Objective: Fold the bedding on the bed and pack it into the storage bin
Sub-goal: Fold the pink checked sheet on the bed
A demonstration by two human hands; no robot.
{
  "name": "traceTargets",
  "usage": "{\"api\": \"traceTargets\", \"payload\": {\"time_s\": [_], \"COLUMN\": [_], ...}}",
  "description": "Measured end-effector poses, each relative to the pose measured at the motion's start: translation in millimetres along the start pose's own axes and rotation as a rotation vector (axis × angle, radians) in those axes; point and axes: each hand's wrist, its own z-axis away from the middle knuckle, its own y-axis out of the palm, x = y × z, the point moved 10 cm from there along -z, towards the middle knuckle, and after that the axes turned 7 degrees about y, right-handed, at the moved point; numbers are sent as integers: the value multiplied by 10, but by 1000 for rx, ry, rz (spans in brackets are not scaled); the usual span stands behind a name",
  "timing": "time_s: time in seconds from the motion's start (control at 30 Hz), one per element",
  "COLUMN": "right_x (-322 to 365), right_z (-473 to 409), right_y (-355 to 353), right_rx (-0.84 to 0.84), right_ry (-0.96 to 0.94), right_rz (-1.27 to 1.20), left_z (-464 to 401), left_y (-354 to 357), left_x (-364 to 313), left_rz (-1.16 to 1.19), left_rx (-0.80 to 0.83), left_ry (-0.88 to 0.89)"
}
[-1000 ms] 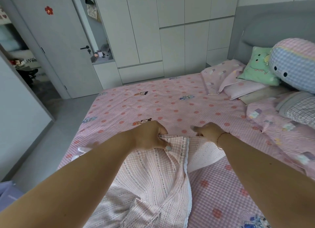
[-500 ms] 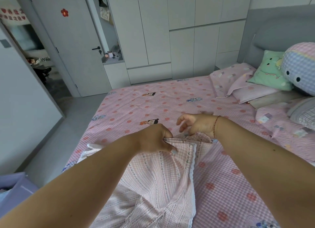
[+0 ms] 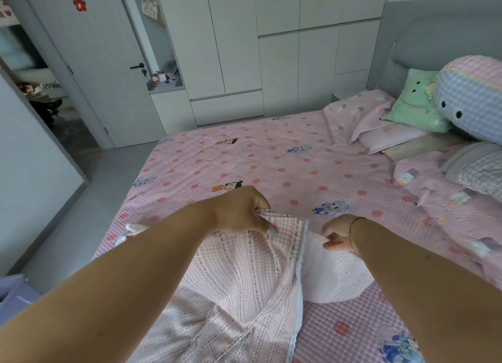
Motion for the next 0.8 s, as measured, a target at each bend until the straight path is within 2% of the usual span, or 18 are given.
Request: {"api": "traceTargets", "payload": {"time_s": [0.07,0.17,0.23,0.4,0.53,0.63,0.8], "right_x": [-60,-214,-309,-335,-416,-562,-677], "right_z": [-8,27,-28,68,55,-22,-130], "right_y": [1,-19,-11,235,226,113,191], "right_rx": [43,55,84,267,273,239,392], "right_ry": [8,63,52,-34,-15,7,-17], "right_rz": [-3,271,368,236,233,63,-217], "left_z": [-33,-57,-73,-138,-155,-141,-128], "left_y": [30,9,-28,-35,42,98,268], "left_x": [16,50,58,61,18,-19,-50], "left_rz": [-19,-55,-76,-136,-163,-181,-171], "left_rx": [21,39,48,84,96,106,139], "left_ry": [-1,-11,-17,-55,-46,-34,-50]}}
